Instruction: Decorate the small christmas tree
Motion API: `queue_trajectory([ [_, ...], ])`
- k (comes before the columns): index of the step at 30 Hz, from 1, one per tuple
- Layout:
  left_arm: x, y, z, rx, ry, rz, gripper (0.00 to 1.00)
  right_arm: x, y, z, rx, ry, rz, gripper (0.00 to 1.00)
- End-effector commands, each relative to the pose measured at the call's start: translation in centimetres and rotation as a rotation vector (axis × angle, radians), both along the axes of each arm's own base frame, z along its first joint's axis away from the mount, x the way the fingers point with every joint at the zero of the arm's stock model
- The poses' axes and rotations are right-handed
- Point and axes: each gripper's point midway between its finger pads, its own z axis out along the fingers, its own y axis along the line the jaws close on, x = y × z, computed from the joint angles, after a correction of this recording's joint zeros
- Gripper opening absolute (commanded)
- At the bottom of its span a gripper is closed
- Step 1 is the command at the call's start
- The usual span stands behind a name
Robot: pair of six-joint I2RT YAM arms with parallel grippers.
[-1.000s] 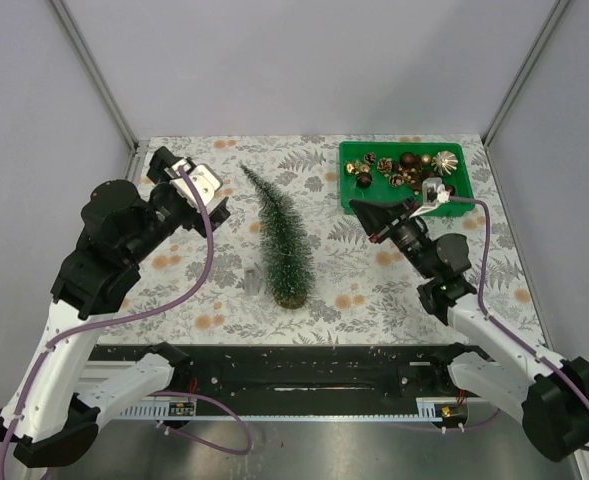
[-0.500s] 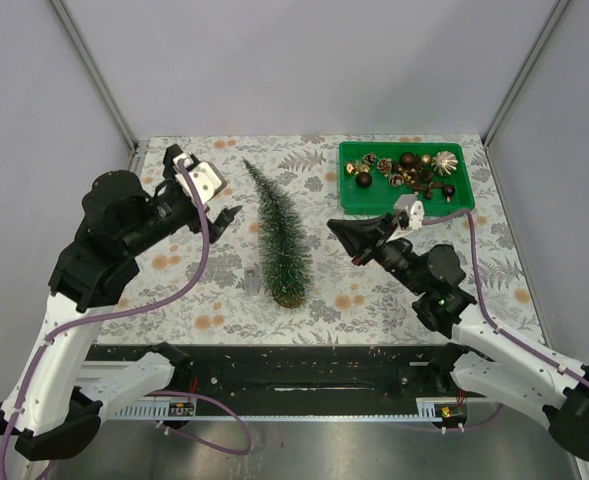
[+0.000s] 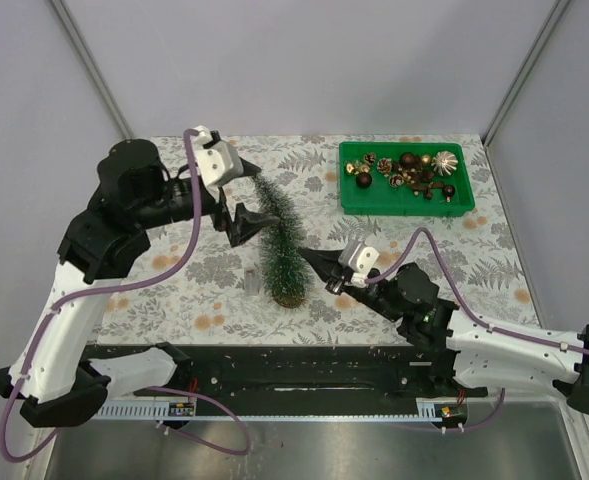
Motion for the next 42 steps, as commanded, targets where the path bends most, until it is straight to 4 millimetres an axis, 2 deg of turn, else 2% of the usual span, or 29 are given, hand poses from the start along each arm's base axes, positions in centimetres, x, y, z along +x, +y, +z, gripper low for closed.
queue_trajectory([
  [1, -3.7, -2.0, -3.4, 0.046, 0.156, -0.181, 0.99, 0.3, -0.3, 0.8, -0.021, -0.11, -0.102, 0.03],
  [4, -5.0, -2.6, -6.4, 0.092, 0.249, -0.231, 0.99, 0.2, 0.0, 0.5, -0.051, -0.143, -0.131, 0.03],
  [7, -5.5, -2.9, -8.1, 0.102, 0.318, -0.25, 0.99, 0.1, 0.5, 0.1, -0.078, -0.164, -0.142, 0.03],
  [13, -5.2, -3.9, -9.7, 0.088, 0.428, -0.258, 0.99, 0.1, 0.3, -0.4, -0.092, -0.174, -0.169, 0.03],
  [17, -4.9, -4.0, -10.5, 0.124, 0.359, -0.283, 0.99, -0.1, -0.3, -0.3, -0.081, -0.17, -0.175, 0.03],
  [20, -3.3, -3.8, -10.5, 0.146, 0.324, -0.214, 0.99, -0.1, -0.9, -0.1, -0.077, -0.169, -0.182, 0.03],
  [26, -3.2, -5.3, -9.2, 0.054, 0.511, -0.192, 0.99, -0.4, -2.1, 0.4, -0.033, -0.162, -0.196, 0.03],
  [31, -1.5, -7.3, -6.1, -0.083, 0.636, -0.183, 0.99, -0.4, -2.4, 0.7, -0.031, -0.162, -0.202, 0.03],
  [33, -1.0, -7.9, -5.6, -0.111, 0.682, -0.188, 0.99, -0.4, -2.6, 0.9, -0.028, -0.162, -0.204, 0.03],
  [38, -1.2, -8.7, -6.1, -0.114, 0.75, -0.251, 0.99, -0.3, -2.9, 1.0, -0.031, -0.166, -0.217, 0.03],
  [42, -1.2, -8.1, -7.3, -0.093, 0.749, -0.249, 0.99, -0.2, -3.2, 0.9, -0.025, -0.171, -0.231, 0.03],
])
